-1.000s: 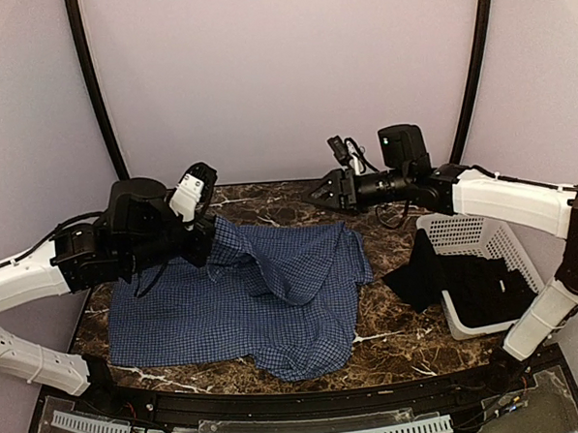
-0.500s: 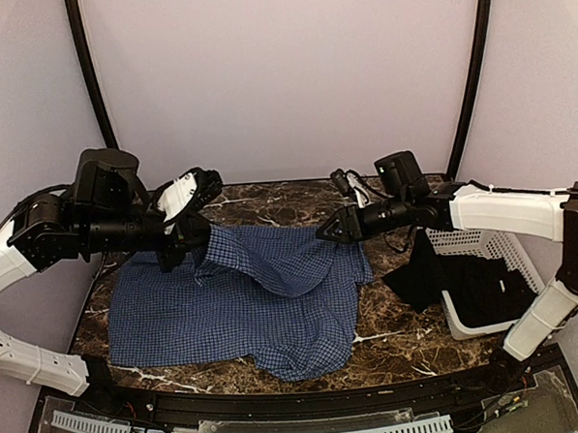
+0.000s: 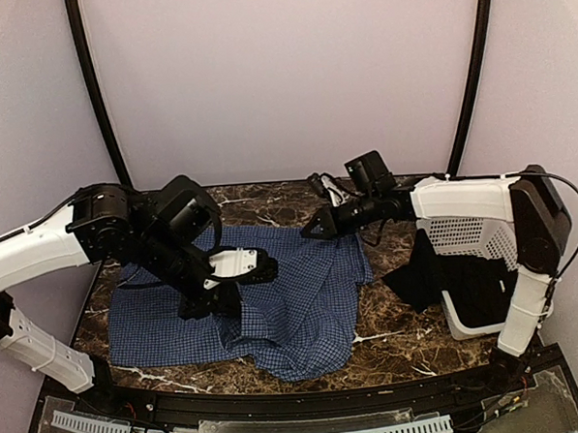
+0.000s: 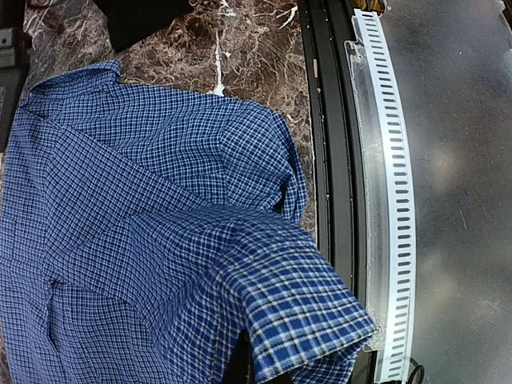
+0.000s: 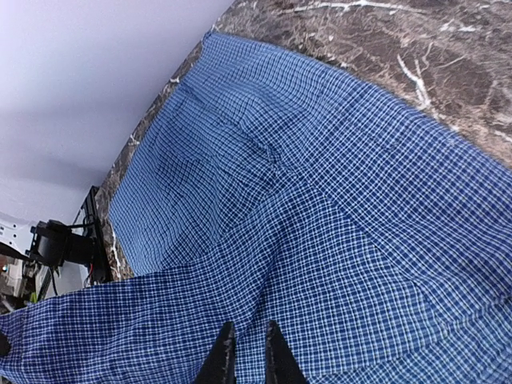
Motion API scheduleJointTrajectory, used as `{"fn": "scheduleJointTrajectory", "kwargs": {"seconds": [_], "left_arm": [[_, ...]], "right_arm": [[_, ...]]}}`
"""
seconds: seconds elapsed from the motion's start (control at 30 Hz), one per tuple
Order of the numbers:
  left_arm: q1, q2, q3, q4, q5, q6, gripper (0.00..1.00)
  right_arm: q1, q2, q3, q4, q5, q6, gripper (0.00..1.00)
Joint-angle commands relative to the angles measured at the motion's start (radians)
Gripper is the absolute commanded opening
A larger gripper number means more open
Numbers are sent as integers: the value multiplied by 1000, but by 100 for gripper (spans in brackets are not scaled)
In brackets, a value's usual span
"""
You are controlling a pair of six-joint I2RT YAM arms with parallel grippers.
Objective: Fold and stack the mixed laundry pile
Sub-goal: Adjust the 1/3-folded shirt at the center of the board.
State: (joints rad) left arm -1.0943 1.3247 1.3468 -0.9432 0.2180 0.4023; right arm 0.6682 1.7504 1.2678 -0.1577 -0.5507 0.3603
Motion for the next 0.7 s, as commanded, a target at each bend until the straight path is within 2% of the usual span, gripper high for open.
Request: {"fn": "scheduleJointTrajectory", "kwargs": {"seconds": [0.0,0.2,0.33,0.47,0.57,0.67], "left_arm": [[-5,-49,8,-56,31,9,0],[-9,-90,21,-65,41,26,0],[-8,-100,-20,10,19,15,0],[6,-109,-40,117,-13,-25,0],[56,-133,-60,254,-31,-86,0],[170,-172,-101,369,-43,-161,0]], "right_arm": [[53,170,120,-9,-77,0,9],[157,388,330,-93,-94,-48,7],[178,503,442,-131,-97,-45,7],[184,569,464,-163,-118,-60,8],[189,556,407,-180,-150,-90,14],[162,469,320,-178,-138,-109,29]]}}
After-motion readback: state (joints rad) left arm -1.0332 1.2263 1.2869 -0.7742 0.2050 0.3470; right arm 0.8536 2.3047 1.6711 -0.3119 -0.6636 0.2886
